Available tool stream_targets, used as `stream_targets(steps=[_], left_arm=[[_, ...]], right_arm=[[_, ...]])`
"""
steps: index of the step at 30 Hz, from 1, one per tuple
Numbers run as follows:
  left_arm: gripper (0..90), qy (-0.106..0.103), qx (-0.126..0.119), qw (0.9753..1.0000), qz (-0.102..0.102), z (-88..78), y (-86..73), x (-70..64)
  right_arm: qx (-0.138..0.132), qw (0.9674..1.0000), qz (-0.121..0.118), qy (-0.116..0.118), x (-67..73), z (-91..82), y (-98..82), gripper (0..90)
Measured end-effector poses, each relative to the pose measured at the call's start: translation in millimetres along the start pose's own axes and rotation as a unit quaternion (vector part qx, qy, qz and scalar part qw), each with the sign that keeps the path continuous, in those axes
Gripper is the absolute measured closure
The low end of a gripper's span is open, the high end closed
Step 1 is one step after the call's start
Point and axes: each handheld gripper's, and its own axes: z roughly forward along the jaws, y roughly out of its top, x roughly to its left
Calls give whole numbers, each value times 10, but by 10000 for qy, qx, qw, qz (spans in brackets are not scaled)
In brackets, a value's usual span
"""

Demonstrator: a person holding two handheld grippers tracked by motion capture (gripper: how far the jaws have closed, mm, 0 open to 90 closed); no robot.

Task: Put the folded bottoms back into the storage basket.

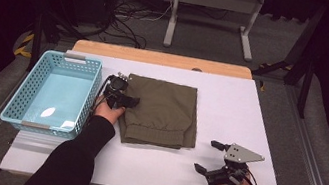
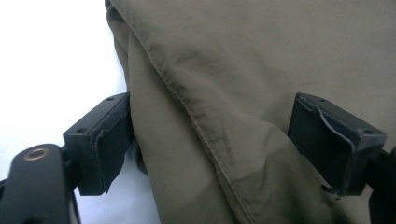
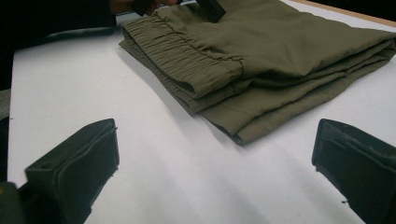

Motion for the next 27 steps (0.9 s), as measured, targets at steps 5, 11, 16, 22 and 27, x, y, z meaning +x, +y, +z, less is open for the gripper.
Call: stream_targets(steps=[5, 11, 16, 22, 27], left_arm=[[187, 158, 68, 9998, 84, 2, 1, -65], [202, 197, 59, 9997, 129, 4, -3, -79], [259, 139, 59, 9998, 135, -9, -2, -107], [473, 64, 68, 9999, 130, -30, 7, -200], [619, -86, 84, 9999, 103, -36, 11, -236]], right_arm=[[9, 10000, -7, -2, 3, 4, 0, 12], [28, 10000, -14, -34, 5, 5, 0, 14], [24, 10000, -7, -37, 3, 5, 0, 14], [30, 10000, -9, -55, 5, 11, 1, 14], [26, 10000, 4, -54, 1, 8, 2, 15]])
